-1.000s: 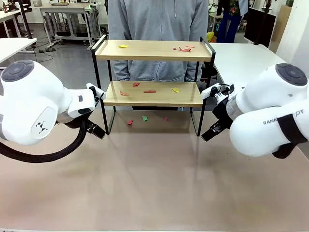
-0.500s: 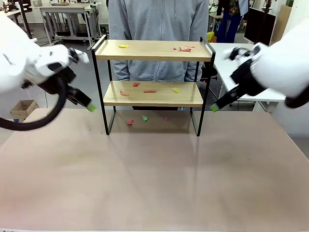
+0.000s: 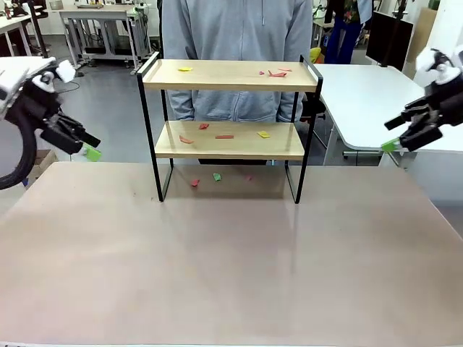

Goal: Clean the shelf.
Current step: Pick up the Duster handed by the human.

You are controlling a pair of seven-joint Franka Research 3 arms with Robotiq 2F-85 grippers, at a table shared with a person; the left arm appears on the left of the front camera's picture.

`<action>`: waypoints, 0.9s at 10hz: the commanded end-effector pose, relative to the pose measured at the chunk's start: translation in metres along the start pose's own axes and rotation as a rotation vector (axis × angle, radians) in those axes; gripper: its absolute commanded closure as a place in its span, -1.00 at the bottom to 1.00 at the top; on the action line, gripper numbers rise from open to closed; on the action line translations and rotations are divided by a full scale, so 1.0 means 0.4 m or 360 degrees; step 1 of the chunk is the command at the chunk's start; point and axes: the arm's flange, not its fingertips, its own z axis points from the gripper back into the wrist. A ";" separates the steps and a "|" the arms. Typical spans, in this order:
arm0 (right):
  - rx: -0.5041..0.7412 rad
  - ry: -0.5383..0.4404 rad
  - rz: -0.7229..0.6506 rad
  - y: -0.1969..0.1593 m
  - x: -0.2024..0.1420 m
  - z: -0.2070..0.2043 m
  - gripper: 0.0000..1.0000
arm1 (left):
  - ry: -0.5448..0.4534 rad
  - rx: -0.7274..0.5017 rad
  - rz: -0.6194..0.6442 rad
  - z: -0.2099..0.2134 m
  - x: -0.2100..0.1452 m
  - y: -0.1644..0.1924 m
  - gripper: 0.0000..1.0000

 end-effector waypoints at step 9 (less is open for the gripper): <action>0.0109 -0.0191 0.0110 -0.078 -0.113 -0.032 -1.00 | -0.0251 -0.0042 -0.0193 -0.011 -0.111 0.075 -1.00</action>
